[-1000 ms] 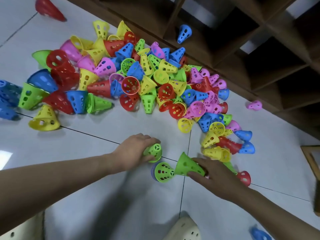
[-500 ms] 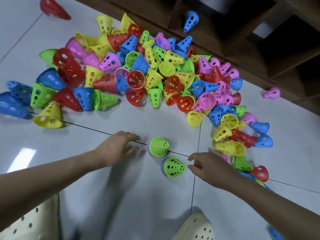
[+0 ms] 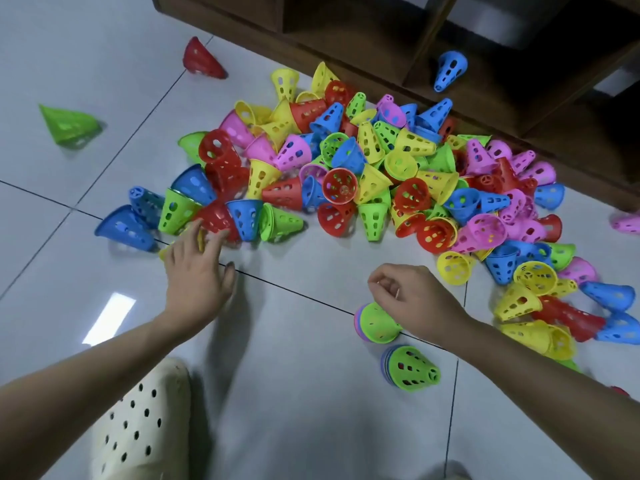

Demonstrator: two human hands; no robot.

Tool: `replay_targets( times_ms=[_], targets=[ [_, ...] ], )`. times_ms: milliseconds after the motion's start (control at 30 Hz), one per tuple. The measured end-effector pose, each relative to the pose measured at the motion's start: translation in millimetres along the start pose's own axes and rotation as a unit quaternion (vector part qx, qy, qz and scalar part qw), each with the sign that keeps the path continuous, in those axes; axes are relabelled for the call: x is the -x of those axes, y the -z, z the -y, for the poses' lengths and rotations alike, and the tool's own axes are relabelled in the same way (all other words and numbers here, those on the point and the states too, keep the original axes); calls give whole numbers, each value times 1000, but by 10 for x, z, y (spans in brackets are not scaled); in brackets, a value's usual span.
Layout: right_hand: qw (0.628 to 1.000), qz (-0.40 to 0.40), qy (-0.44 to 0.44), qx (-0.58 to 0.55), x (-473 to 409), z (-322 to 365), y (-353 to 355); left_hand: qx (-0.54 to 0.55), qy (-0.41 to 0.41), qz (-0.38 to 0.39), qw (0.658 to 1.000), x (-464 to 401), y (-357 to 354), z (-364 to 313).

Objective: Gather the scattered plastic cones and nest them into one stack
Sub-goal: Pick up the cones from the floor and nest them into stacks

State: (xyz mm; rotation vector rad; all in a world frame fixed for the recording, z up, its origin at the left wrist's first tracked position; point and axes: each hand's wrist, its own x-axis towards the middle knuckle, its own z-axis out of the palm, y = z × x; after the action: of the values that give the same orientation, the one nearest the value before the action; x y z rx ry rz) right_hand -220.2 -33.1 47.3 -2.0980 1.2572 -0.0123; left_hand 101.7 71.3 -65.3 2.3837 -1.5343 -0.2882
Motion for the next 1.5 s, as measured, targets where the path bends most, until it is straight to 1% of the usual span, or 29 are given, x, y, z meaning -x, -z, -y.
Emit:
replay_targets(
  times_ms=[100, 200, 300, 367, 467, 500, 667, 767, 833, 900, 933, 1033, 1100, 1167, 1300, 1400, 1500],
  targets=[
    [1000, 12, 17, -16, -330, 168, -170, -30, 57, -4, 998, -78, 29, 213],
    [998, 32, 47, -3, -687, 254, -397, -31, 78, 7, 996, -133, 48, 401],
    [998, 47, 52, 6, -1049, 320, -609, 2, 62, 33, 998, -126, 65, 543],
    [998, 38, 54, 11, -1277, 393, -699, 24, 53, 48, 997, -103, 64, 583],
    [998, 31, 50, 18, -1565, 481, -817, 83, 83, 69, 991, -83, 67, 619],
    [998, 35, 46, 27, -1640, 500, -874, 84, 90, 71, 990, -72, 67, 633],
    [998, 21, 29, 61, -1786, 570, -1130, -54, 70, 73, 993, -36, 63, 647],
    [995, 1, 36, 91, -1810, 575, -1167, -84, 51, 86, 991, -61, 116, 619],
    [995, 5, 31, 97, -1814, 580, -1126, -77, 51, 109, 990, -77, 167, 616],
    [993, 26, 25, 111, -1787, 584, -1029, -34, 65, 136, 988, -79, 208, 601],
    [990, 37, 28, 133, -1761, 581, -962, 6, 81, 152, 985, -68, 227, 582],
    [973, 51, 52, 217, -1657, 572, -707, 150, 127, 184, 963, -3, 272, 470],
    [967, 61, 51, 241, -1579, 551, -530, 218, 127, 185, 950, 37, 258, 358],
    [961, 70, 50, 262, -1477, 532, -351, 261, 112, 196, 939, 52, 243, 199],
    [956, 83, 33, 280, -1212, 454, -7, 302, 52, 232, 923, 55, 226, -152],
    [954, 92, 14, 285, -924, 374, 221, 350, -4, 251, 903, 66, 280, -453],
    [955, 94, 1, 281, -547, 297, 415, 404, -46, 260, 876, 102, 309, -744]
  ],
)
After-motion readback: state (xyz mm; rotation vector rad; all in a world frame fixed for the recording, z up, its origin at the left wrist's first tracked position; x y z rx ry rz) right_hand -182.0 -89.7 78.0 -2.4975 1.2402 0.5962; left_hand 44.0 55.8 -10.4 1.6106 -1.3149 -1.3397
